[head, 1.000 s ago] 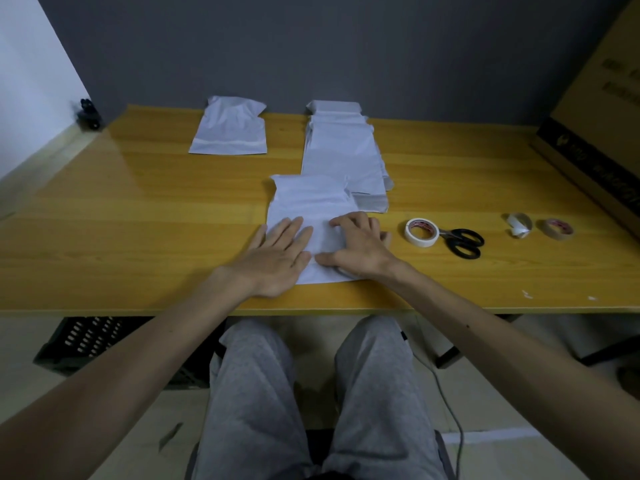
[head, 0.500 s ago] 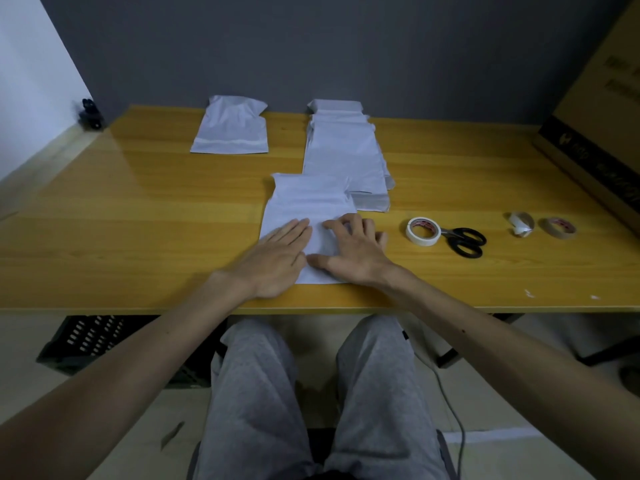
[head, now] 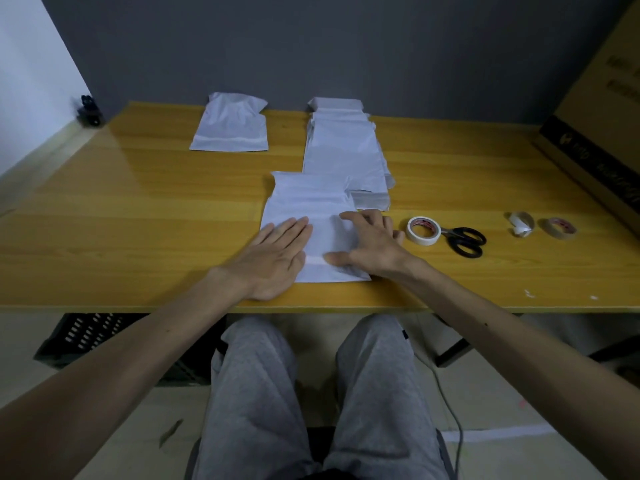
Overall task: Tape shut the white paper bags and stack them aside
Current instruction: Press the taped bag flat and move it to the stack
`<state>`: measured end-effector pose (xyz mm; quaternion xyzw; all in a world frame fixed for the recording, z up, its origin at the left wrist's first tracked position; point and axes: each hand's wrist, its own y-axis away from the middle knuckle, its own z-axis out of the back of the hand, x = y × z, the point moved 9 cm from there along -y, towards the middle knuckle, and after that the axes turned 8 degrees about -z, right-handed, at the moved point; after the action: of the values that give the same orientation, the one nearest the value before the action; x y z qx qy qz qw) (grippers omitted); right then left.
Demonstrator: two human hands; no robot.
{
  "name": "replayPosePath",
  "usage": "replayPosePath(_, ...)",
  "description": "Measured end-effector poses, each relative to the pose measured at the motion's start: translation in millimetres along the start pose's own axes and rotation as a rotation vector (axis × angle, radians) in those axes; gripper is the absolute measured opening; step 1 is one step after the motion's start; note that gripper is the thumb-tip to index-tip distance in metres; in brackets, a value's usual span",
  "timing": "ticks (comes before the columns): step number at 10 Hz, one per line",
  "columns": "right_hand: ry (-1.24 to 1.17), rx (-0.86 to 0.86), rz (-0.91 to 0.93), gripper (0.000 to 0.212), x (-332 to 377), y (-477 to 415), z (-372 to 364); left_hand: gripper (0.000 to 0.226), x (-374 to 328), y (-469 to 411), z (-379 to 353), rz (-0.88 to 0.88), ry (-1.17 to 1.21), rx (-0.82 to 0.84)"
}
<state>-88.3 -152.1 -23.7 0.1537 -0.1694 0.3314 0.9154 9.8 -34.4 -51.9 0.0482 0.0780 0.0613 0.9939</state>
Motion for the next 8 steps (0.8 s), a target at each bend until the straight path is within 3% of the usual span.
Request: replayPosePath(8, -0.096, 0.009, 0.028, 0.085, -44.6, 7.3, 16.4, 0.054, 0.8, -0.9, -1.3, -0.010, 0.013, 0.001)
